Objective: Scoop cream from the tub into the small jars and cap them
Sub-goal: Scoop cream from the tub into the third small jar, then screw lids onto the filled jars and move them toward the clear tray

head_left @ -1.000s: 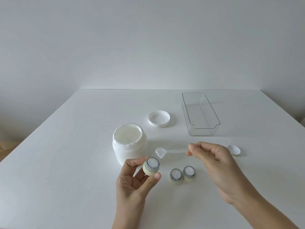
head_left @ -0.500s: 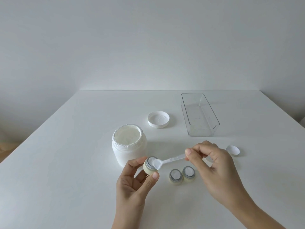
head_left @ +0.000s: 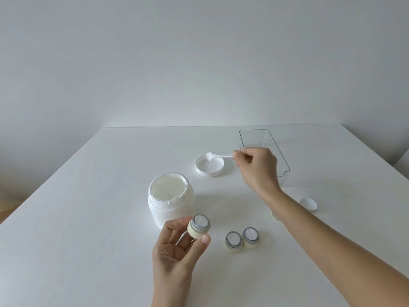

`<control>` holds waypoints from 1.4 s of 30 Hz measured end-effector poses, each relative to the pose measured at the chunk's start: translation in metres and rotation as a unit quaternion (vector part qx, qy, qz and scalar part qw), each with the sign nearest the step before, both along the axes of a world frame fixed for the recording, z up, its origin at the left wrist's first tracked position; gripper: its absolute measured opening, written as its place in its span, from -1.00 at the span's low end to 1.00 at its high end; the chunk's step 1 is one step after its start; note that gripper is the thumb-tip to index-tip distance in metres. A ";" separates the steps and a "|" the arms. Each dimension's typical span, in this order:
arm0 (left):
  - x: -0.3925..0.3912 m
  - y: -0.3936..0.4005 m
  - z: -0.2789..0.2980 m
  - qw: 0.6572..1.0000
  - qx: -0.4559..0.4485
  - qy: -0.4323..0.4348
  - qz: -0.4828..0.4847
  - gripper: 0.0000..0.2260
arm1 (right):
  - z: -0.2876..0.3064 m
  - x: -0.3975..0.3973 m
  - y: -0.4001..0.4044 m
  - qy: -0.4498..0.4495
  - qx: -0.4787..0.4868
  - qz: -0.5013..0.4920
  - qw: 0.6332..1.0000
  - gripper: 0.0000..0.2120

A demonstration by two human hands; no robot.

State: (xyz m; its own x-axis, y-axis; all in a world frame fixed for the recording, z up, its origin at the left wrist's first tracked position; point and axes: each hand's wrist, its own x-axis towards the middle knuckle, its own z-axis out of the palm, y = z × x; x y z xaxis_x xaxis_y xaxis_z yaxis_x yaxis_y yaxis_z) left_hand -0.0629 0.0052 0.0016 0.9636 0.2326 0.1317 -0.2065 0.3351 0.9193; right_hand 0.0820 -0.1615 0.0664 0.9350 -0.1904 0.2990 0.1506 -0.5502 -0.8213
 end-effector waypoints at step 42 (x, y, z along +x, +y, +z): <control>0.044 -0.038 0.011 0.993 0.007 -0.008 -0.114 -0.68 | -0.039 -0.084 -0.114 0.087 -0.328 0.164 0.926 -0.71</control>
State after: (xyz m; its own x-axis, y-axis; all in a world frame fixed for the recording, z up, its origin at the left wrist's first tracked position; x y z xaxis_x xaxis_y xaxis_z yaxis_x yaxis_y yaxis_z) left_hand -0.0193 -0.0328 0.0125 0.9889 0.0074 0.1484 -0.1409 0.3624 0.9213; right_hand -0.0017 -0.2756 0.0269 0.9554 0.2811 0.0901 0.2946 -0.8876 -0.3540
